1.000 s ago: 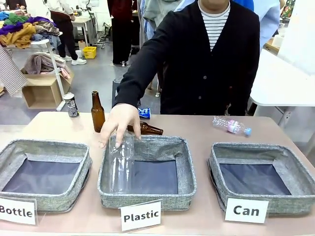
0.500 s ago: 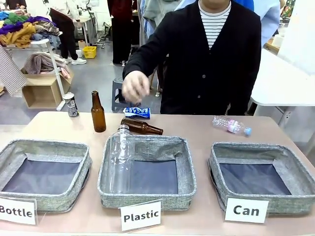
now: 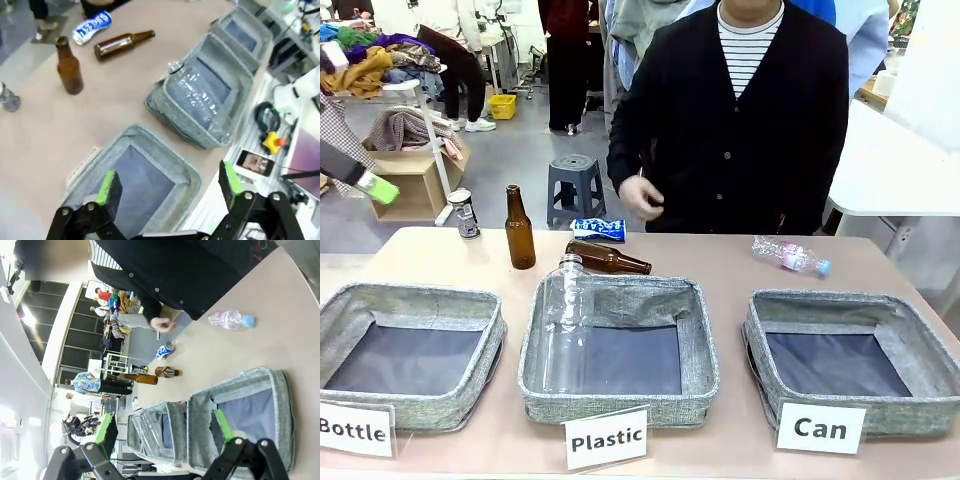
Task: Sort the can waste into the basket.
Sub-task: Pick up the can waste from the table and place it in the right Fabric basket.
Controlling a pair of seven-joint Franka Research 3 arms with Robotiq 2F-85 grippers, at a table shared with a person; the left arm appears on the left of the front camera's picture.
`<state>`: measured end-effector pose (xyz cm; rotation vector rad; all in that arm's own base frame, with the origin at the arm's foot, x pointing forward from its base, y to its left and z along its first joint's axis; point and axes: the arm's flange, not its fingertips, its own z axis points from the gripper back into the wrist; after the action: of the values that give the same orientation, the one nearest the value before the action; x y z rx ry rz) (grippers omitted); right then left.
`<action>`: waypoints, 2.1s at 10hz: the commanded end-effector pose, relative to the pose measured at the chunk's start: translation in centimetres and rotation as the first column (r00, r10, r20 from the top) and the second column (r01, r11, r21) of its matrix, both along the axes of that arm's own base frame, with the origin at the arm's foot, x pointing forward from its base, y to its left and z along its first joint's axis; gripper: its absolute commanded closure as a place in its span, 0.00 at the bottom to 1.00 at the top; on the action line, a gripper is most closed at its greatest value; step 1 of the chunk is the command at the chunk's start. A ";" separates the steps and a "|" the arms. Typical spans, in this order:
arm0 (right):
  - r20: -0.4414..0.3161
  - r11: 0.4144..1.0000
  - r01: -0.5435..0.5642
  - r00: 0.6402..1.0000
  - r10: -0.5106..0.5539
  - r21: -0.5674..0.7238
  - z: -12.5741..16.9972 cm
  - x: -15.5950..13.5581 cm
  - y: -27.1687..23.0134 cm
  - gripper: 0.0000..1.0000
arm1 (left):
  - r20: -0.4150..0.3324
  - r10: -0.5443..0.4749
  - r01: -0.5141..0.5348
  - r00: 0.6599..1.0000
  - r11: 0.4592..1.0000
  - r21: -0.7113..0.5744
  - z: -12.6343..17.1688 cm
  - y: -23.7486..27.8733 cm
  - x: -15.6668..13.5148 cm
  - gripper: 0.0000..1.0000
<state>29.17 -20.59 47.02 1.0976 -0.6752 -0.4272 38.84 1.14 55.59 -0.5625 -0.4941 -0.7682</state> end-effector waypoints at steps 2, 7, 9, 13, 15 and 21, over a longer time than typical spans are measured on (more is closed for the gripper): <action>0.042 1.000 0.001 0.999 -0.001 0.001 0.0 0.4 -0.1 0.00 | 0.107 -0.186 0.176 0.977 0.979 0.101 0.6 -5.1 0.5 0.00; 0.042 1.000 0.001 0.999 -0.001 0.001 0.0 0.4 -0.1 0.00 | 0.306 -0.712 0.459 0.632 0.662 0.592 -0.5 -22.5 1.9 0.00; 0.042 1.000 0.001 0.999 -0.001 0.001 0.0 0.4 -0.1 0.00 | 0.280 -0.762 0.399 0.584 0.569 0.719 -2.2 -25.1 0.7 0.00; 0.042 1.000 0.001 0.999 -0.001 0.001 0.0 0.4 -0.1 0.00 | 0.263 -0.782 0.473 0.565 0.568 0.674 -1.1 -26.5 0.8 0.00; 0.042 1.000 0.001 0.999 -0.001 0.001 0.0 0.4 -0.1 0.00 | 0.265 -0.765 0.450 0.587 0.580 0.679 -1.5 -27.0 0.6 0.00; 0.042 1.000 0.001 0.999 -0.001 0.001 0.0 0.4 -0.1 0.00 | 0.213 -0.710 0.375 0.671 0.573 0.729 0.8 -34.2 13.6 0.00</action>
<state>29.16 -20.60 47.01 1.0981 -0.6749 -0.4275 50.21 -31.58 56.01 0.1766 -0.5081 -1.6824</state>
